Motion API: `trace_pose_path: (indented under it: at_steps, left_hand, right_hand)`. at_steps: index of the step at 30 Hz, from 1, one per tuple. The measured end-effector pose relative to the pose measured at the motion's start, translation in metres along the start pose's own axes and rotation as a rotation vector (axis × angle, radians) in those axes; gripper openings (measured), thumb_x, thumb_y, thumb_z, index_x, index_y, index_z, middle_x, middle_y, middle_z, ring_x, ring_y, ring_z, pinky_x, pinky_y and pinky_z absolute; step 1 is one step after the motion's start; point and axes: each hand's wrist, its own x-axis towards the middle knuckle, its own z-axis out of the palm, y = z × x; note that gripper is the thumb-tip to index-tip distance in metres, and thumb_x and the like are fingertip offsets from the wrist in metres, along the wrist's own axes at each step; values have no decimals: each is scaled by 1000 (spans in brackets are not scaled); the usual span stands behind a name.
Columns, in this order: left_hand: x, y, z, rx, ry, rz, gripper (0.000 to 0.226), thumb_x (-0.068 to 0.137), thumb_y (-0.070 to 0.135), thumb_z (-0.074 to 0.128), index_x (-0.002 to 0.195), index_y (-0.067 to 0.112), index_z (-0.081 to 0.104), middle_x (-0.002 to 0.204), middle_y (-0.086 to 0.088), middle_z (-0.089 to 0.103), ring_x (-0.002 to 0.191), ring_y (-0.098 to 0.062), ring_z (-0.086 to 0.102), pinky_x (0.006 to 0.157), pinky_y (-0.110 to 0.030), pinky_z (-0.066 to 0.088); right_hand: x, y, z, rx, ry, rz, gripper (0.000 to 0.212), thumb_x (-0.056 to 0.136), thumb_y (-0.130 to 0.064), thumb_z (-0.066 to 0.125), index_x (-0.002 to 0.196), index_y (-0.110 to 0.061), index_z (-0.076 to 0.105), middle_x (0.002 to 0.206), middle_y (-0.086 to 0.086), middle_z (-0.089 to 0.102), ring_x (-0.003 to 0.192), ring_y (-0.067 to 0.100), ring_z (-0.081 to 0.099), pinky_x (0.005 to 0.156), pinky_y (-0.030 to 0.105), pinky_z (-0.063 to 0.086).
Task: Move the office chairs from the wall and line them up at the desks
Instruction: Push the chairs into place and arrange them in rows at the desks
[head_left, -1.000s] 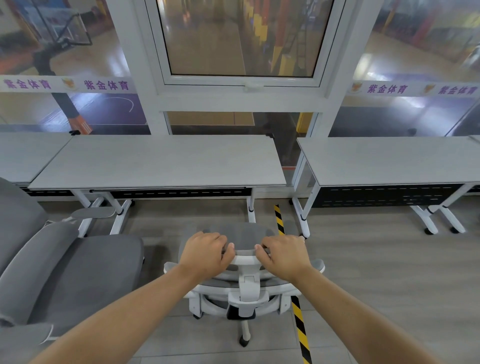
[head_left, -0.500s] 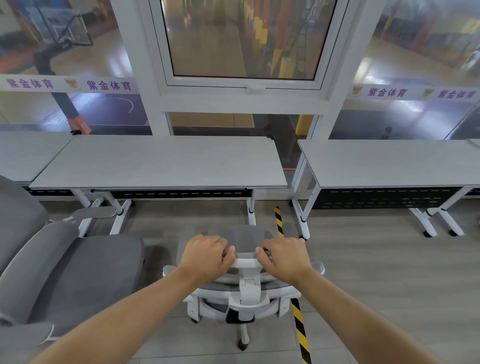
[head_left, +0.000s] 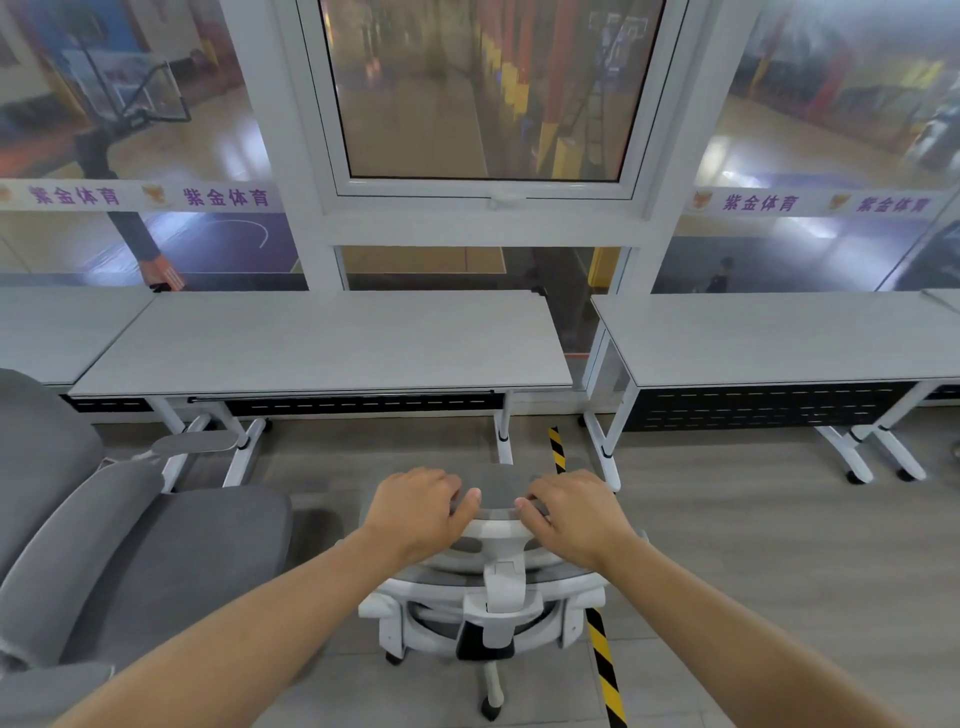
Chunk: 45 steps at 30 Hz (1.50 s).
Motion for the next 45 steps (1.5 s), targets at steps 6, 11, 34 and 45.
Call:
trace_pose_path:
  at_steps: [6,11,34,45]
  left_hand:
    - [-5,0,-2,3,-48,-27,53,100,56,21,74,23,54,71,7,55,66,-15,53,63,-34,42]
    - [-11,-3,0,-14,-47,-49,45,105,45,21,79,23,50,77,6,54,73,-17,50,75,-35,40]
    - [-27,-57,9,-92,17,-173,64,96,51,5,116,26,60,114,8,62,110,-17,55,101,-36,40]
    - [-124,-263,-11,-48,74,-312,60,94,51,8,115,25,59,115,6,63,113,-21,56,99,-38,41]
  right_hand:
    - [10,-10,-12,23,-47,21,55,99,-58,24,81,-23,61,73,-6,60,66,12,55,64,30,35]
    - [29,-26,-14,56,-151,27,59,97,-64,21,78,-23,59,72,-5,60,66,12,56,59,33,48]
    - [71,-75,-21,151,-263,-44,47,102,-57,25,85,-25,55,82,-6,59,75,16,57,68,37,51]
    - [164,-273,25,121,-209,-148,39,104,-49,31,94,-21,56,99,1,63,93,28,62,72,38,47]
